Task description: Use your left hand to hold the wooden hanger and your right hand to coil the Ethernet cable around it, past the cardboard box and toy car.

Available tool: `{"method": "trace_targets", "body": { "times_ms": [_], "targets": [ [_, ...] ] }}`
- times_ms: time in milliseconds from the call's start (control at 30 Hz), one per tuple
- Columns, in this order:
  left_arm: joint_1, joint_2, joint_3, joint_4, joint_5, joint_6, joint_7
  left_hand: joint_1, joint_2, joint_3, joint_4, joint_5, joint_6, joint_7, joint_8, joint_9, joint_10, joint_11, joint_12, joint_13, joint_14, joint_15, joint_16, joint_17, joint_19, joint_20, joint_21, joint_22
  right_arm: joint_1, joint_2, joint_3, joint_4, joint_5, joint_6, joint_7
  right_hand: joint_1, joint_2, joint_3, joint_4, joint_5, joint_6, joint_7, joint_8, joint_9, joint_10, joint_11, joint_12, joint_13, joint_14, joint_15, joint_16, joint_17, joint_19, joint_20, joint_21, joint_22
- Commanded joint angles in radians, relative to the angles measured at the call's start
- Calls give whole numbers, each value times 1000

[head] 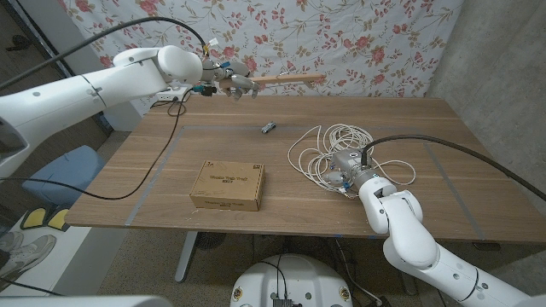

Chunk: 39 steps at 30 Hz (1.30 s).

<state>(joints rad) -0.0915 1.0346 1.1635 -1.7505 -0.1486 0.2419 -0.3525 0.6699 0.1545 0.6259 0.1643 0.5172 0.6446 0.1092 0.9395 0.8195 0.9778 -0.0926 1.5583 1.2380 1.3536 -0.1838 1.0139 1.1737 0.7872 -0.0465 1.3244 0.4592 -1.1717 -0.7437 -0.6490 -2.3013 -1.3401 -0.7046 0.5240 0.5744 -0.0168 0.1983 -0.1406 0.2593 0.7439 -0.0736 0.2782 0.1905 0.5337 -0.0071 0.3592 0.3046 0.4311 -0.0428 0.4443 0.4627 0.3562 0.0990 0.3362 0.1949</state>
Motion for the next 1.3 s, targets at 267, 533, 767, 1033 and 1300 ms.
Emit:
{"method": "trace_targets", "body": {
  "times_ms": [267,533,767,1033,1300],
  "targets": [
    [9,-17,-14,25,14,-3,-18,-14,1,14,1,-10,6,7,6,-6,-3,-3,9,2,-3,0,7,3,-11,-1,20,-10,-25,119,61,55,-96,167,101,29,0,-14,-2,20,79,-23,9,1,-14,-9,22,19,-21,-69,22,39,-13,-2,-7,5],
    [14,-26,-23,32,17,-6,-17,-17,1,18,1,-12,2,7,10,-2,-3,1,9,2,-1,-1,3,-4,-14,-1,28,-16,-27,146,63,87,-142,199,90,85,-3,-11,-20,31,89,-29,-1,1,-17,-36,33,28,-26,-89,30,58,-10,-18,-8,5],
    [16,-35,-27,41,17,-6,-26,-20,1,22,1,-15,2,7,10,-5,-3,-1,8,2,-3,0,3,-3,-19,1,36,-21,-29,165,64,116,-183,211,68,165,-13,-15,-29,44,132,-45,-4,2,-10,-67,54,42,-13,-129,49,85,-1,-51,-5,7],
    [20,-38,-34,41,19,-3,-29,-25,0,27,1,-18,0,7,13,-5,-5,0,9,2,-4,0,-2,-11,-22,0,46,-29,-21,181,67,153,-187,223,69,216,-13,-20,-25,51,157,-44,-9,3,5,-91,75,53,-7,-144,59,106,6,-66,-2,8],
    [27,-33,-41,35,15,2,-29,-30,0,32,1,-21,-1,8,13,-11,-5,-2,9,2,-4,1,-4,-14,-26,-1,57,-37,-21,190,63,183,-187,216,27,343,18,-5,-30,67,300,-37,18,7,55,-133,130,80,36,-175,69,132,28,-98,10,9]
  ]
}}
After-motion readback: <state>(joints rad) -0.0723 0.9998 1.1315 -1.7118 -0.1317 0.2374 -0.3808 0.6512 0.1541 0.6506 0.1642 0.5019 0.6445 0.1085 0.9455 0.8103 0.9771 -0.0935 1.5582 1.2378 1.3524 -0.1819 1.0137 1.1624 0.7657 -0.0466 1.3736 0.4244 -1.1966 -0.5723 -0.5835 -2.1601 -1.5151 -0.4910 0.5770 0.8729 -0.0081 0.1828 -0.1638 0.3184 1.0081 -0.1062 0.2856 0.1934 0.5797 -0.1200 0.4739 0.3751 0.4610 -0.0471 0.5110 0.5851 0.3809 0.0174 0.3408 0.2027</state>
